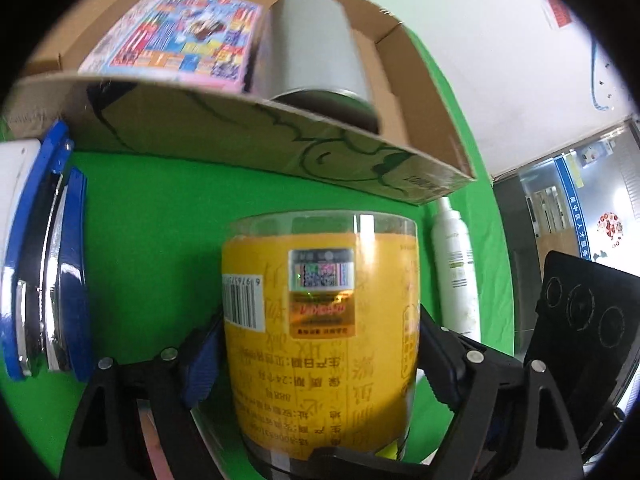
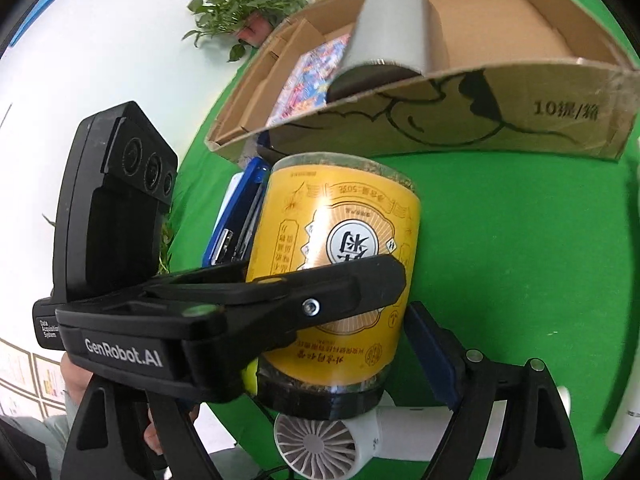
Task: Organize rigid objects
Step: 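Grasp the yellow-labeled jar with the right tool and lift it, then carry the yellow jar over the box and lower it beside the cylinder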
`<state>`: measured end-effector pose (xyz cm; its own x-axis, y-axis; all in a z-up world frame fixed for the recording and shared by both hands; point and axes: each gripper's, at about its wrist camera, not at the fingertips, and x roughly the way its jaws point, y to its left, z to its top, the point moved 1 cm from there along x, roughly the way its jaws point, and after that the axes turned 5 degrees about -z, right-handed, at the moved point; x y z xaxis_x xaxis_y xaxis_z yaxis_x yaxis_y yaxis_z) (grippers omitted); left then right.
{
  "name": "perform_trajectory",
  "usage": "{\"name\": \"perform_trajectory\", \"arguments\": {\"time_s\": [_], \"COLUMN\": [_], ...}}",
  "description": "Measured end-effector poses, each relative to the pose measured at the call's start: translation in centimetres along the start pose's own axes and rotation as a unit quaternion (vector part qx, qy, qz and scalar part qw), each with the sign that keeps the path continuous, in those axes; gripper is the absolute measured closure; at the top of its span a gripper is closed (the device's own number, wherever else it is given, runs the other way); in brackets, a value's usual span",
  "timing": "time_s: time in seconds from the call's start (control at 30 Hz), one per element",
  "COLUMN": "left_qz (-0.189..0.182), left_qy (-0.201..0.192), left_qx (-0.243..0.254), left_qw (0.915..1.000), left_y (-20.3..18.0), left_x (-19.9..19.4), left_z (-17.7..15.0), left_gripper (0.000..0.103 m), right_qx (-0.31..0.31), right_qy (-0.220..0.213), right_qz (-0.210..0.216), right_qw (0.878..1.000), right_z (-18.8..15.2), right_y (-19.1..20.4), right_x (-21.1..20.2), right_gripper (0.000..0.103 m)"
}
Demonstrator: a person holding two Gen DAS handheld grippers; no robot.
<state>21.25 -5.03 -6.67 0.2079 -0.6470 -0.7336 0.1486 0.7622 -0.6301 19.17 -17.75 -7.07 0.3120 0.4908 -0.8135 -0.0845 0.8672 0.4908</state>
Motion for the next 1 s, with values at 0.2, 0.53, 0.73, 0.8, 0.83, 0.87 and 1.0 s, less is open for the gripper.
{"name": "perform_trajectory", "arguments": {"time_s": [0.2, 0.53, 0.73, 0.8, 0.83, 0.87, 1.0], "left_qz": [0.0, 0.011, 0.005, 0.008, 0.01, 0.013, 0.013], "left_qy": [-0.028, -0.09, -0.116, -0.119, -0.12, -0.119, -0.119], "left_qx": [0.032, 0.119, 0.146, 0.158, 0.162, 0.165, 0.165], "left_qw": [0.9991, 0.9887, 0.9824, 0.9802, 0.9795, 0.979, 0.9791], "left_y": [-2.9, -8.4, -10.4, -11.4, -11.7, -11.9, -12.1], "left_x": [-1.5, -4.6, -5.3, -5.3, -5.1, -5.1, -4.9], "left_z": [-0.1, 1.3, 3.5, 4.9, 5.3, 6.1, 9.2], "left_gripper": [0.019, 0.019, 0.019, 0.019, 0.019, 0.019, 0.019], "right_qx": [-0.031, -0.072, -0.093, -0.1, -0.102, -0.103, -0.105], "right_qy": [-0.043, -0.12, -0.146, -0.153, -0.153, -0.153, -0.148], "right_qz": [-0.011, -0.05, -0.066, -0.071, -0.07, -0.069, -0.069], "right_qw": [0.999, 0.989, 0.983, 0.981, 0.98, 0.98, 0.981], "right_z": [-0.3, 2.0, 5.0, 6.3, 6.8, 7.7, 11.1], "right_y": [0.9, 2.6, 3.5, 3.3, 3.1, 2.8, 2.4], "right_x": [-2.8, -9.1, -11.3, -12.3, -12.7, -13.0, -13.2], "right_gripper": [0.02, 0.021, 0.021, 0.021, 0.021, 0.021, 0.021]}}
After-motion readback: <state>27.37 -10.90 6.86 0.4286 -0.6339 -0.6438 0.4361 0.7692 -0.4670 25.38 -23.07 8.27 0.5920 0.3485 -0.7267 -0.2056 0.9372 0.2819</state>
